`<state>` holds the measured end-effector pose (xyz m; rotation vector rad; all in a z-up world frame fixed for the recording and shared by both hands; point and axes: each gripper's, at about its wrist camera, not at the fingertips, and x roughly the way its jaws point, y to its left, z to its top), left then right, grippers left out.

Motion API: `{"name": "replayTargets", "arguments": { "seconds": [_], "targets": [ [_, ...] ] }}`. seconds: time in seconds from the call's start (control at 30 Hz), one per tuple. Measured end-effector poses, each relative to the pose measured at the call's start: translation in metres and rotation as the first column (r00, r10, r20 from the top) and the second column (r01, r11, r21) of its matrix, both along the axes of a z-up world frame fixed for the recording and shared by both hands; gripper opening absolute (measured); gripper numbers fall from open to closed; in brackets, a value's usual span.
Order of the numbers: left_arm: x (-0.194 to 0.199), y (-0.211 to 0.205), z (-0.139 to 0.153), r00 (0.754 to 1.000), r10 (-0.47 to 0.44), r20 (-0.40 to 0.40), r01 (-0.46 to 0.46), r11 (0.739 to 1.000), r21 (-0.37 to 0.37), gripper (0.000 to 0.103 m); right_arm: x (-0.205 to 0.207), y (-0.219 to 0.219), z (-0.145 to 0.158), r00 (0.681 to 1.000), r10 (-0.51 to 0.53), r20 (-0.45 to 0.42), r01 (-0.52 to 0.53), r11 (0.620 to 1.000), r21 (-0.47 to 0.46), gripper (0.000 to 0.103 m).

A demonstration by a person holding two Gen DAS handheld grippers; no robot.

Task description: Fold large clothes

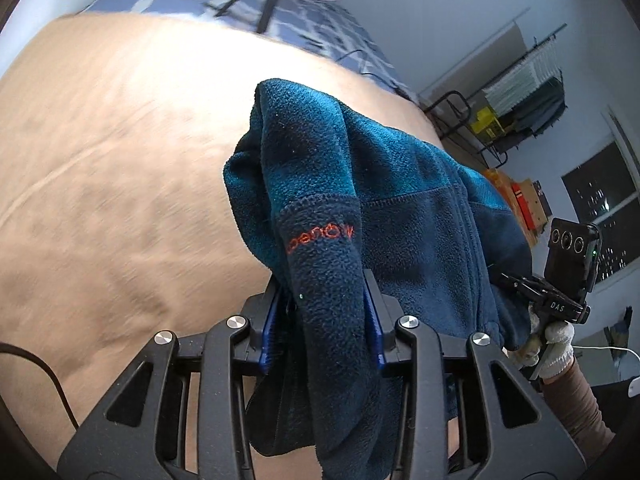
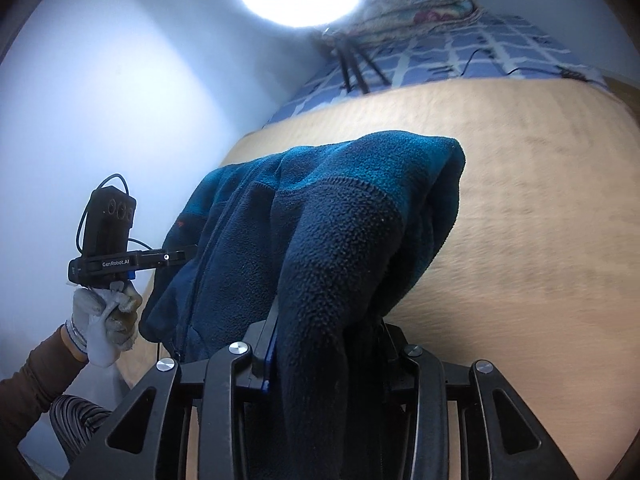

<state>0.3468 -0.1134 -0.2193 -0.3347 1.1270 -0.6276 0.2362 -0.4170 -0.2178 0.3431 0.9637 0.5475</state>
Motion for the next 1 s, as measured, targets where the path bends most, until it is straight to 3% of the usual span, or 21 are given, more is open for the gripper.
{"name": "replayTargets", "arguments": {
  "seconds": [0.27,0.43,1.0],
  "targets": [
    [0.039,-0.083,0.013,0.995,-0.08,0.063,0.081,0.997,-0.009,0.032,0.017,-0.069,0.027,0.996,-0.081,0.044,0.085,0.991,-0.104,0.037],
    [0.079,-0.148,0.014,0.989,-0.115,0.091,0.118,0.993,-0.027,0.032,0.047,-0.106,0.038,0.987,-0.145,0.066,0.156,0.965,-0.209,0.036],
    [0.208,-0.3,-0.005,0.978,-0.148,0.149,0.157,0.986,-0.052,0.032,0.175,-0.23,0.031,0.946,-0.298,0.124,0.323,0.876,-0.358,0.035]
  ]
}}
